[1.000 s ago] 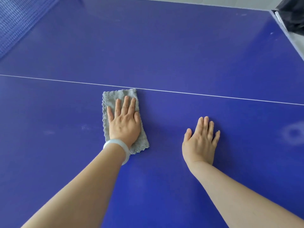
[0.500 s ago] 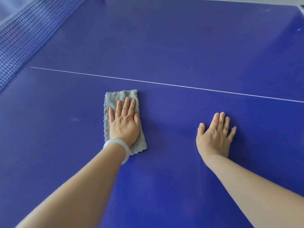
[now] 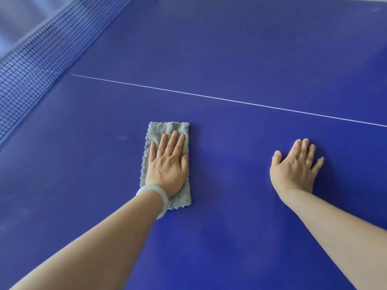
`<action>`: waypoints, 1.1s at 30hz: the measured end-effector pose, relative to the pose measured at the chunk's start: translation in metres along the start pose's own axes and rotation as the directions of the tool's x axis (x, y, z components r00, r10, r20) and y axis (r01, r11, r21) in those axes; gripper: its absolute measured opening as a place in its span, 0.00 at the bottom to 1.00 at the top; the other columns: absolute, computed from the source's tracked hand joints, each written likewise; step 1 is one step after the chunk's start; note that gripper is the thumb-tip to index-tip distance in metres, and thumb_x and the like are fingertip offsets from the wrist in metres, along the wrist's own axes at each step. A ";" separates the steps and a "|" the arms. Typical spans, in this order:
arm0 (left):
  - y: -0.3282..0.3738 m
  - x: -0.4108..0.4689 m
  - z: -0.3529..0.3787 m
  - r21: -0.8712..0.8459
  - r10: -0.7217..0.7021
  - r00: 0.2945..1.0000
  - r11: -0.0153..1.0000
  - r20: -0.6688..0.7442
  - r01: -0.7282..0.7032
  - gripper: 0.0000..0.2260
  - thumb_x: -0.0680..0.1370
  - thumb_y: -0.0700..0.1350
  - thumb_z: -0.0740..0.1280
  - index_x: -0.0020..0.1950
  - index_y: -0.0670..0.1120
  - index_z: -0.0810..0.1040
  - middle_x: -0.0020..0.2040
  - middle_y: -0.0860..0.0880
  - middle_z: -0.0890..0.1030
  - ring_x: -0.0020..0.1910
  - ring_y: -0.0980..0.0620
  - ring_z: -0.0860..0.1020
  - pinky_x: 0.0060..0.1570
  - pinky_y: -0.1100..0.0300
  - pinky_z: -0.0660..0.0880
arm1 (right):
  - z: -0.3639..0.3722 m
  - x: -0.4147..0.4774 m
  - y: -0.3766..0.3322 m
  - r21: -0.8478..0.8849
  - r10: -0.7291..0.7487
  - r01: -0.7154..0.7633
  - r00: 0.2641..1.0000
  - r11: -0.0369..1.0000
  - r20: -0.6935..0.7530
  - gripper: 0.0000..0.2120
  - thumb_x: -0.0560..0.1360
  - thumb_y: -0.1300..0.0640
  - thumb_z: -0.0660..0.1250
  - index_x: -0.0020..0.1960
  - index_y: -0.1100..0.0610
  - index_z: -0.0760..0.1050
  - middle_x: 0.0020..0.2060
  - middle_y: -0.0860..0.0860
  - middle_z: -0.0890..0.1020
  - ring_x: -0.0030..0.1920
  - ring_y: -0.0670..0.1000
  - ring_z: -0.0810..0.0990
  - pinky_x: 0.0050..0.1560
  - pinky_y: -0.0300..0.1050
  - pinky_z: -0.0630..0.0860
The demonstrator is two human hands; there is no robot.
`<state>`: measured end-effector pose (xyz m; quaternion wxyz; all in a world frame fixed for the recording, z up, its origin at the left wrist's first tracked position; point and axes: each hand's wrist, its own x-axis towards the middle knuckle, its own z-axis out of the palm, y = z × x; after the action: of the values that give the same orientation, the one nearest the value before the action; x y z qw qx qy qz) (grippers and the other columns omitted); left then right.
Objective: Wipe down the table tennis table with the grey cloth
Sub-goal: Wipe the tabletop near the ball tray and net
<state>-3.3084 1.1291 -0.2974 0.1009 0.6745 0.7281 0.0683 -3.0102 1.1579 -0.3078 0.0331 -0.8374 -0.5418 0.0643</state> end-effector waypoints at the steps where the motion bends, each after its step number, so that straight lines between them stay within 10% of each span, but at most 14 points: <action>1: 0.002 0.000 0.001 -0.007 0.015 1.000 1.000 0.004 -0.015 0.27 0.82 0.54 0.47 0.81 0.57 0.46 0.81 0.57 0.45 0.80 0.54 0.40 0.78 0.49 0.38 | -0.002 0.000 -0.001 -0.019 -0.009 0.009 1.000 1.000 0.007 0.32 0.83 0.46 0.49 0.80 0.62 0.48 0.80 0.57 0.50 0.80 0.57 0.46 0.78 0.63 0.41; 8: -0.003 0.002 0.004 -0.021 0.034 0.999 0.999 0.007 -0.034 0.28 0.81 0.55 0.46 0.81 0.56 0.47 0.81 0.57 0.45 0.80 0.53 0.40 0.78 0.48 0.38 | 0.001 -0.077 -0.037 -0.034 -0.459 0.460 0.888 0.887 0.029 0.29 0.83 0.53 0.54 0.80 0.63 0.52 0.80 0.58 0.54 0.80 0.56 0.50 0.79 0.57 0.43; 15: 0.013 -0.039 0.006 -0.039 0.097 0.995 0.995 0.012 -0.097 0.27 0.83 0.54 0.46 0.82 0.53 0.45 0.82 0.55 0.44 0.80 0.51 0.38 0.77 0.46 0.37 | 0.013 -0.102 -0.062 -0.007 -0.347 0.348 0.937 0.938 0.028 0.29 0.84 0.49 0.47 0.81 0.58 0.47 0.81 0.52 0.50 0.81 0.51 0.47 0.80 0.53 0.42; 21: -0.052 -0.120 -0.004 -0.003 0.529 0.838 0.846 0.131 -0.533 0.26 0.84 0.54 0.49 0.81 0.56 0.48 0.81 0.57 0.47 0.80 0.53 0.42 0.78 0.48 0.39 | 0.009 -0.109 -0.062 -0.056 -0.397 0.398 0.917 0.916 0.030 0.32 0.82 0.45 0.51 0.81 0.60 0.50 0.80 0.55 0.53 0.80 0.54 0.49 0.79 0.57 0.44; 28: -0.089 -0.057 -0.022 -0.019 -0.121 0.993 0.993 -0.002 0.120 0.26 0.83 0.53 0.46 0.81 0.55 0.44 0.81 0.56 0.43 0.80 0.53 0.39 0.78 0.47 0.39 | 0.008 -0.108 -0.065 -0.094 -0.382 0.383 0.924 0.919 0.036 0.32 0.82 0.44 0.47 0.81 0.59 0.48 0.81 0.54 0.51 0.81 0.53 0.47 0.79 0.56 0.44; 33: -0.008 -0.132 0.005 -0.050 0.194 0.981 0.980 0.010 -0.193 0.28 0.83 0.53 0.51 0.82 0.49 0.50 0.82 0.51 0.47 0.80 0.47 0.42 0.76 0.41 0.48 | 0.008 -0.108 -0.065 -0.078 -0.384 0.386 0.923 0.919 0.035 0.32 0.83 0.45 0.49 0.81 0.59 0.49 0.81 0.54 0.52 0.81 0.53 0.48 0.79 0.56 0.44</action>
<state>-3.3053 0.9966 -0.2969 0.1155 0.7399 0.6565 0.0906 -3.1135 1.0860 -0.2996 0.0049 -0.7145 -0.6984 0.0416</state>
